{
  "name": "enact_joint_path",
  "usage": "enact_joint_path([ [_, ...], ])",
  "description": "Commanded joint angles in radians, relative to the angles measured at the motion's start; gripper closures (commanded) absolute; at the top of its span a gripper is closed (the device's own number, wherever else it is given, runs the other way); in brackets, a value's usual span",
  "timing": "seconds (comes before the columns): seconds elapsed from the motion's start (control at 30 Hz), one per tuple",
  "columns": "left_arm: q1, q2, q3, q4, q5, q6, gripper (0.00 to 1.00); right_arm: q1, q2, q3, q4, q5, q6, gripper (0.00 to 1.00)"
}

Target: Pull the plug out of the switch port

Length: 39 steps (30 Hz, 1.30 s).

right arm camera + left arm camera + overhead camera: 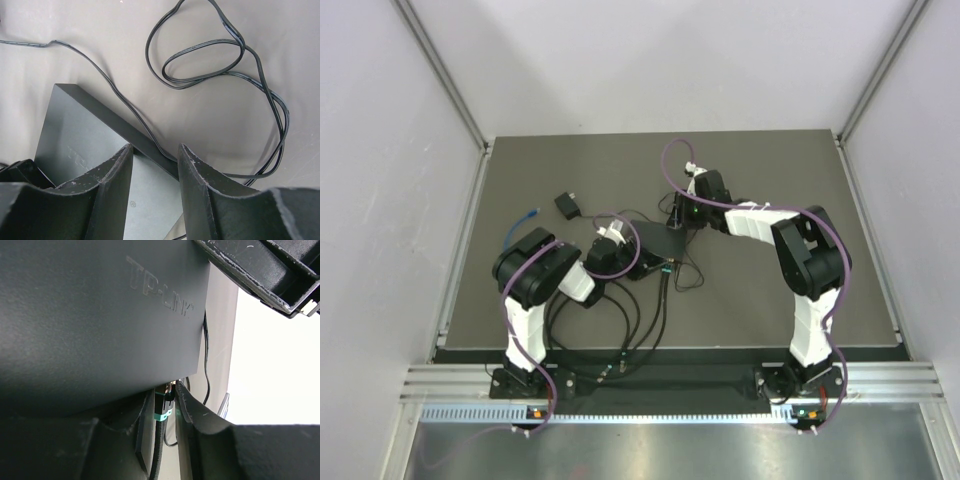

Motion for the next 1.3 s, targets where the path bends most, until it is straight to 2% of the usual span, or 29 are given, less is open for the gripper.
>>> enact_joint_path([
  [0.0,0.009,0.061,0.001,-0.143,-0.002,-0.022,0.73,0.007,-0.002,-0.023,-0.074,-0.021,-0.011,0.59],
  [0.17,0.011,0.037,0.028,-0.258,-0.023,-0.003,0.92,0.008,-0.002,-0.017,-0.080,-0.017,-0.011,0.59],
  [0.27,0.011,0.034,0.036,-0.290,-0.028,0.006,1.00,0.012,0.003,-0.014,-0.086,-0.014,-0.013,0.59],
  [0.53,0.029,0.041,0.024,-0.297,0.003,-0.034,1.00,0.012,0.001,0.000,-0.097,-0.006,-0.030,0.59],
  [0.67,0.040,0.047,0.031,-0.333,0.029,-0.011,1.00,0.027,-0.028,0.021,-0.130,0.073,-0.080,0.57],
  [0.77,0.040,0.064,0.054,-0.337,0.067,-0.003,1.00,0.039,-0.078,0.052,-0.207,0.120,-0.102,0.53],
  [0.9,0.040,0.057,0.077,-0.384,0.060,0.021,1.00,0.071,-0.219,0.009,-0.252,0.140,-0.099,0.49],
  [0.97,0.042,0.045,0.076,-0.393,0.052,0.018,1.00,0.079,-0.265,-0.036,-0.266,0.109,-0.087,0.49],
  [1.1,0.042,0.038,0.074,-0.393,0.041,0.011,1.00,0.090,-0.340,-0.181,-0.217,0.055,0.014,0.58],
  [1.27,0.040,0.025,0.073,-0.404,0.032,0.009,1.00,0.130,-0.367,-0.270,-0.163,0.072,0.091,0.64],
])
